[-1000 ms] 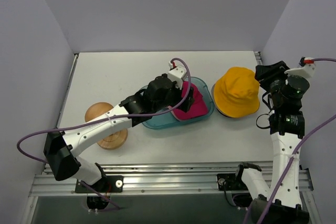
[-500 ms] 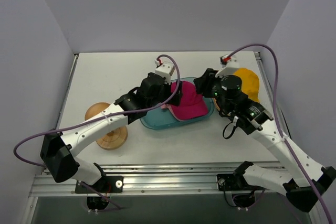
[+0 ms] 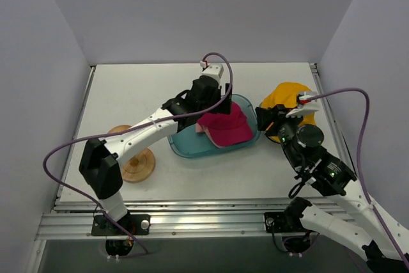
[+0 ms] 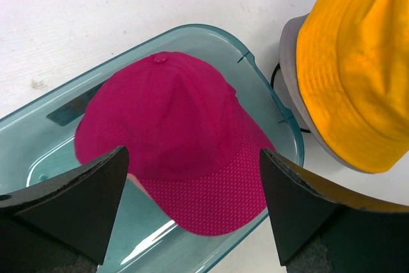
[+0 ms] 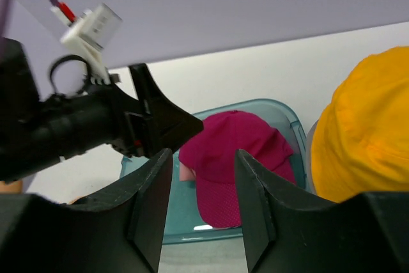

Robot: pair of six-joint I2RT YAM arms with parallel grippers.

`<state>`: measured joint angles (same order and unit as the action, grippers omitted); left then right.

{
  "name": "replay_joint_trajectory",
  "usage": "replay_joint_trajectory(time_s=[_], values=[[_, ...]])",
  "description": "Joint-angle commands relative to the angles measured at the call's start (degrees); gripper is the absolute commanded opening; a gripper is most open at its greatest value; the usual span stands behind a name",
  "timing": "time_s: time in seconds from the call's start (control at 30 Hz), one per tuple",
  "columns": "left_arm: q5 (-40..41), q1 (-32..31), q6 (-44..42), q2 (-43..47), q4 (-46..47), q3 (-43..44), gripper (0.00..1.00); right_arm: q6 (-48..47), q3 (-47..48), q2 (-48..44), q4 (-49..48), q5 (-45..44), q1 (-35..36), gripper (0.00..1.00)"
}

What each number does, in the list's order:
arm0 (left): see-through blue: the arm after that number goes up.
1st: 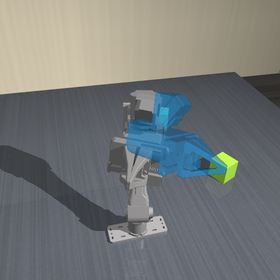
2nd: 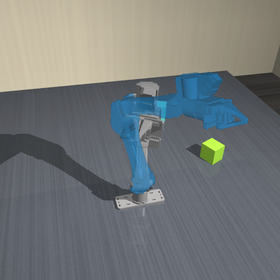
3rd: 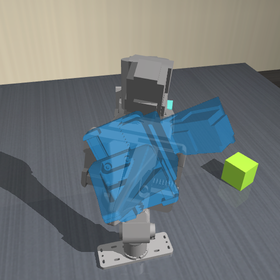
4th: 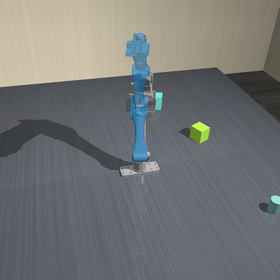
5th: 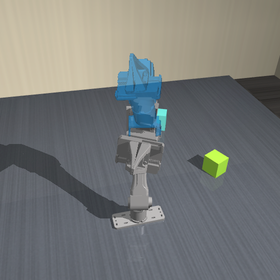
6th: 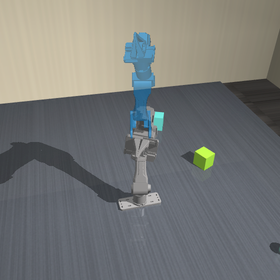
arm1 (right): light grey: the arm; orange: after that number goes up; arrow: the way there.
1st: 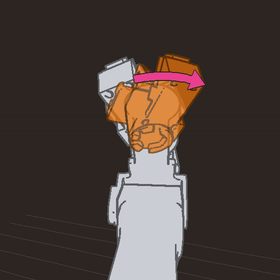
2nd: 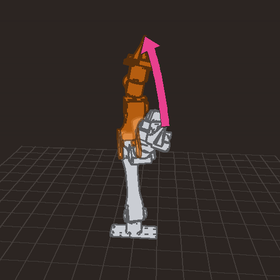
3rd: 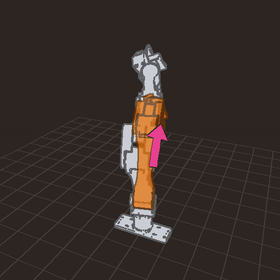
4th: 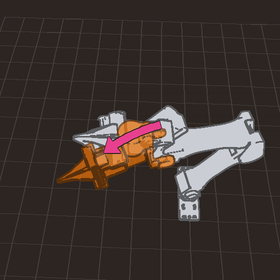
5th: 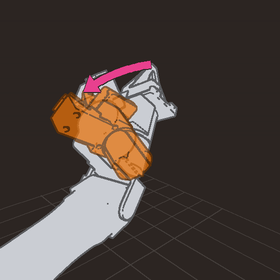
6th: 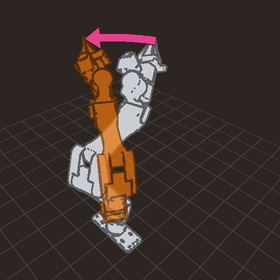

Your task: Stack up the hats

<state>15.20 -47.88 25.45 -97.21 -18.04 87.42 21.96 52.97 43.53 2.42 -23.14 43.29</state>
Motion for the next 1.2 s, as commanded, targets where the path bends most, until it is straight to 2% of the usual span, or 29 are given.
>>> replay_joint_trajectory(time_s=[0.0,0.3,0.63,0.83,0.9,1.0,1.03,1.13,1.17], values=[[2.36,-1.95,1.71,-4.2,-1.72,6.79,0.91,-1.04,-2.08,-4.5,-5.58,-3.76,0.31,0.39],[3.43,-3.1,3.64,-17.21,-4.1,14.79,0.84,-0.6,-4.19,-7.23,-6.46,-3.59,0.31,0.4],[3.34,-2.92,3.46,-21.09,-3.32,15.24,0.8,-0.6,-4.19,-6.88,-6.19,-3.23,0.31,0.4],[1.59,-2.66,2.41,-23.72,-1.99,16.64,0.72,-0.95,-4.37,-7.67,-6.02,-4.2,0.31,0.4],[1.41,-2.66,1.88,-24.86,-2.78,17.79,0.67,-0.95,-4.28,-7.58,-5.84,-4.2,0.31,0.4],[1.58,-2.4,1.79,-24.7,-2.79,17.62,0.46,-1.04,-4.19,-7.32,-5.93,-4.02,0.31,0.4],[2.02,-2.4,1.79,-24.26,-2.53,17.18,0.37,-1.04,-4.19,-7.23,-5.93,-4.02,0.31,0.4],[2.37,-2.66,1.09,-21.89,-2.0,16.29,0.27,-1.04,-4.28,-7.05,-5.93,-4.11,0.31,0.4],[2.64,-2.83,0.13,-21.1,-2.34,16.47,0.17,-1.21,-4.19,-6.97,-5.93,-4.02,0.31,0.4]])
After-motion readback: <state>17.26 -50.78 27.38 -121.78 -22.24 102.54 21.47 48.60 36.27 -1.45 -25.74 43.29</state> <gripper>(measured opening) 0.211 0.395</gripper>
